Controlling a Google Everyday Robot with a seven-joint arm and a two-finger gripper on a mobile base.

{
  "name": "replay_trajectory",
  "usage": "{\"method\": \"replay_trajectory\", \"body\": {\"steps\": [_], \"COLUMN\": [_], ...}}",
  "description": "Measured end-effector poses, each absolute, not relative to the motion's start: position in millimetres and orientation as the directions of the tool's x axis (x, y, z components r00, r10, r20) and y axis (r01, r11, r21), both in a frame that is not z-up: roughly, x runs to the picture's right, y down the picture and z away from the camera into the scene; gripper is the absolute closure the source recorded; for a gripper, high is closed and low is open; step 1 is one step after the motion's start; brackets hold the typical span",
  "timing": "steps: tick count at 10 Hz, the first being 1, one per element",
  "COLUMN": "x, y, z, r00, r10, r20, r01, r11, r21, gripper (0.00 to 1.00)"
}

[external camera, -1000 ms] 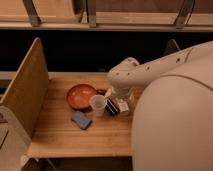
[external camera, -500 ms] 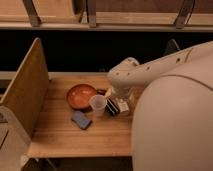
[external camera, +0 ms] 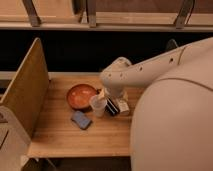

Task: Place the white sponge in the ceramic bowl

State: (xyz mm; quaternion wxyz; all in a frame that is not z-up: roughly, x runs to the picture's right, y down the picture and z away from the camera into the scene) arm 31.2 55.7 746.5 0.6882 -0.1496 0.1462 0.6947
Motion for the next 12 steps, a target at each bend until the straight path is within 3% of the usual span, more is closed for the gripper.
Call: {"method": "replay_trajectory", "body": {"steps": [6,10,12], "x": [-20.3,-20.2,-38.0], "y": [97.8,98.6,97.8], "z": [715.3,714.9,715.5], "r00": [0.303,0.312,0.413], "r10": [0.852,0.848,0.811], "r20": [-0.427,-0.428,-0.415], "r01": [-0.953,-0.95,-0.911], "r11": [0.262,0.272,0.366], "r21": [-0.153,-0.154,-0.19], "gripper": [0.2,0.2,0.2]}}
